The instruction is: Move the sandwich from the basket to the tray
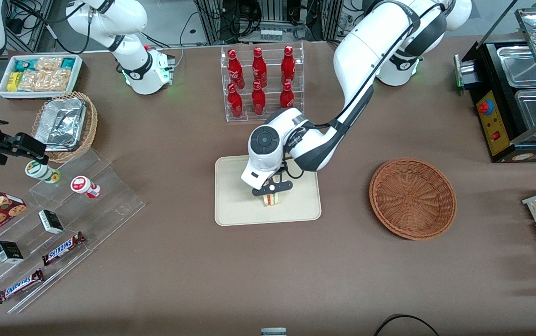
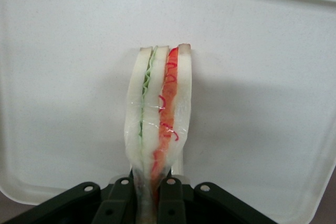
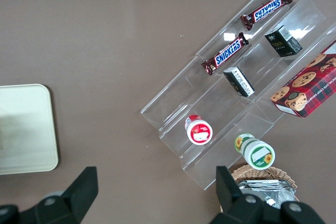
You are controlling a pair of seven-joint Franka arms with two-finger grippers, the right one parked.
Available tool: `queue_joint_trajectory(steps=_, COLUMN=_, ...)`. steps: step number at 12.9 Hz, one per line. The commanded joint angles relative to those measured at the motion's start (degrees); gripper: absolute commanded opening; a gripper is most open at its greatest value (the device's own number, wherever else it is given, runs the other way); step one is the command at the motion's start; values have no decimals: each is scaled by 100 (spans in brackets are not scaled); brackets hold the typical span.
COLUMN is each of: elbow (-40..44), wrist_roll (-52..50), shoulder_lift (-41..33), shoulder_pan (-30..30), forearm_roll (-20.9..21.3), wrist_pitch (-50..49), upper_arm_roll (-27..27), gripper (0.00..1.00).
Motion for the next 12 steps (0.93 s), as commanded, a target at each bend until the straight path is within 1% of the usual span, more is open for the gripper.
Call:
queue_joint_trajectory(steps=1, elbow=210, wrist_roll=-174, shoulder_lift=154, shoulder_pan=-110, forearm_roll=129, wrist_pitch=5, upper_arm_roll=62, gripper=0)
queue_joint_trajectory(steps=3, elbow=201, wrist_roll=-279, shoulder_lift=189, shoulder_pan=-110, forearm_roll=129, wrist_pitch=110, upper_arm_roll=62, gripper=0)
queue_joint_trajectory(steps=4, elbow=201, wrist_roll=-279, shoulder_lift=215, shoulder_pan=-102, forearm_roll=129, wrist_pitch=137, upper_arm_roll=62, gripper=18)
queue_joint_trajectory(steps=5, elbow=201, wrist_roll=-288, shoulder_lift=233, shoulder_pan=-110, forearm_roll=129, wrist_pitch=137, upper_arm_roll=62, gripper=99)
queue_joint_trajectory(steps=9, elbow=201, wrist_roll=-209, shoulder_lift=-64, shoulder_pan=-67, forearm_roll=147, wrist_pitch=6, upper_arm_roll=62, gripper=100)
queue_joint_trajectory(steps=12, elbow=210, wrist_roll=-183, shoulder_lift=-398, shoulder_pan=-14, forearm_roll=121, wrist_pitch=-399, upper_arm_roll=62, gripper=100)
